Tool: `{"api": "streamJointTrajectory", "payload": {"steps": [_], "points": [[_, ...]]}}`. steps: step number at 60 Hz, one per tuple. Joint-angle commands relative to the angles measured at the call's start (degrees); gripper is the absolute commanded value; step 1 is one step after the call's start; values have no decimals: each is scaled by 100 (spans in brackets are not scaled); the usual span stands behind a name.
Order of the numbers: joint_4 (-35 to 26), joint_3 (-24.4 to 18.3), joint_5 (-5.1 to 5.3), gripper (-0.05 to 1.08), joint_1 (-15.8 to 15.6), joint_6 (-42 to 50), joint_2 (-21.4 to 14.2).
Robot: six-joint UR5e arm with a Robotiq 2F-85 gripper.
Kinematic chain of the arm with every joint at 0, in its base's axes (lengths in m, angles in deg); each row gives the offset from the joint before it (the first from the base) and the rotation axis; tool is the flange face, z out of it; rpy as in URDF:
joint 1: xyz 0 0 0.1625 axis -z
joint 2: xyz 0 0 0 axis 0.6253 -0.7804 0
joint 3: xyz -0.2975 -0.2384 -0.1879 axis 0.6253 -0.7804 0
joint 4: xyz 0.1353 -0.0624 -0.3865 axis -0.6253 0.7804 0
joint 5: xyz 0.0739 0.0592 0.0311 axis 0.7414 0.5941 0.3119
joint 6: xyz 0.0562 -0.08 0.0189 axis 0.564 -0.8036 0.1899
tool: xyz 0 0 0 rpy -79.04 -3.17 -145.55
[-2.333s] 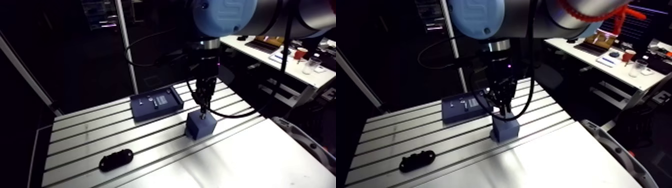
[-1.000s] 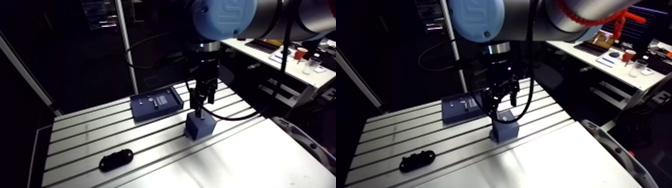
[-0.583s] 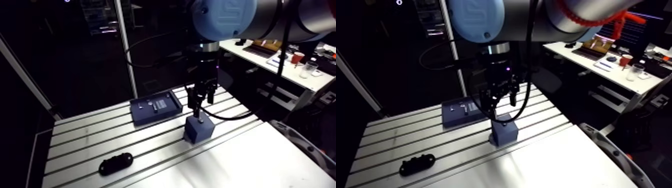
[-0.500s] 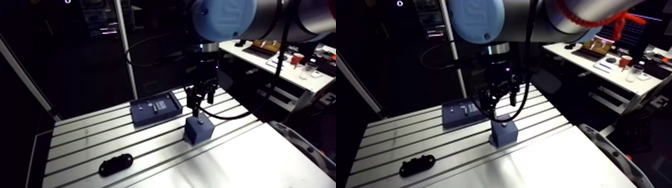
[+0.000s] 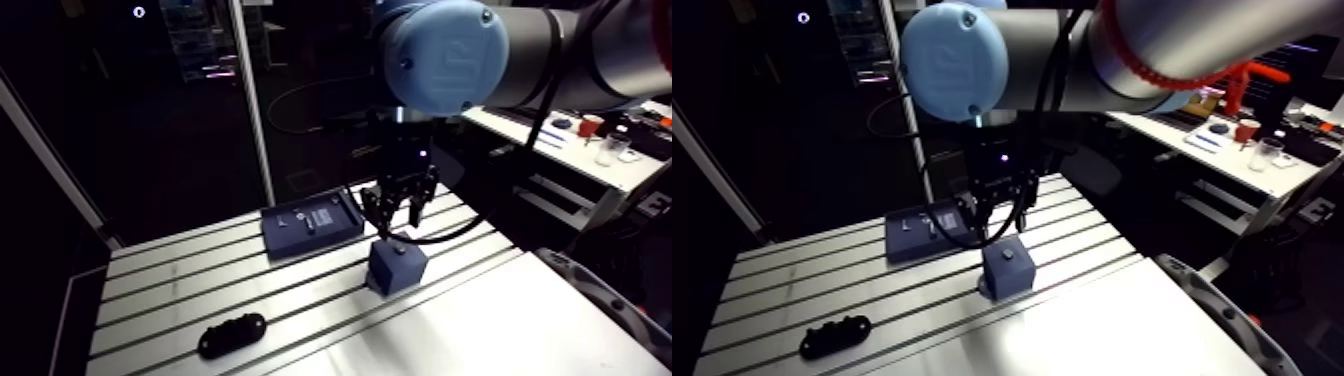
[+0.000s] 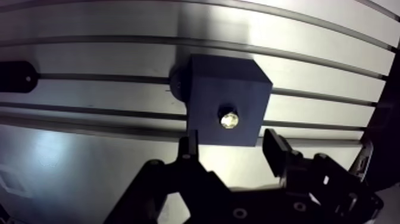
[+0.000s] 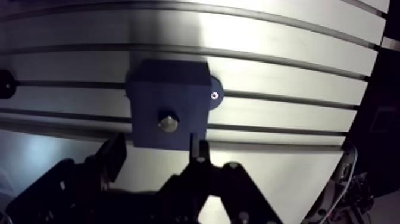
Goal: Pick up the M10 bolt and insert it into the hex recess until seated.
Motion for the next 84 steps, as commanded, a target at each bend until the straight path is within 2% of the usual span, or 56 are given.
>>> {"api": "streamJointTrajectory", "payload": {"steps": [1, 16, 28, 45, 57, 84], "points": [[230, 73, 37, 42, 30, 392, -46], [278, 191, 37, 43, 49, 771, -175], [325, 275, 158, 43, 57, 801, -232], [362, 345, 126, 43, 77, 722, -216], [370, 389, 125, 47, 92, 704, -207], [552, 424, 141, 47, 102, 573, -129]]}}
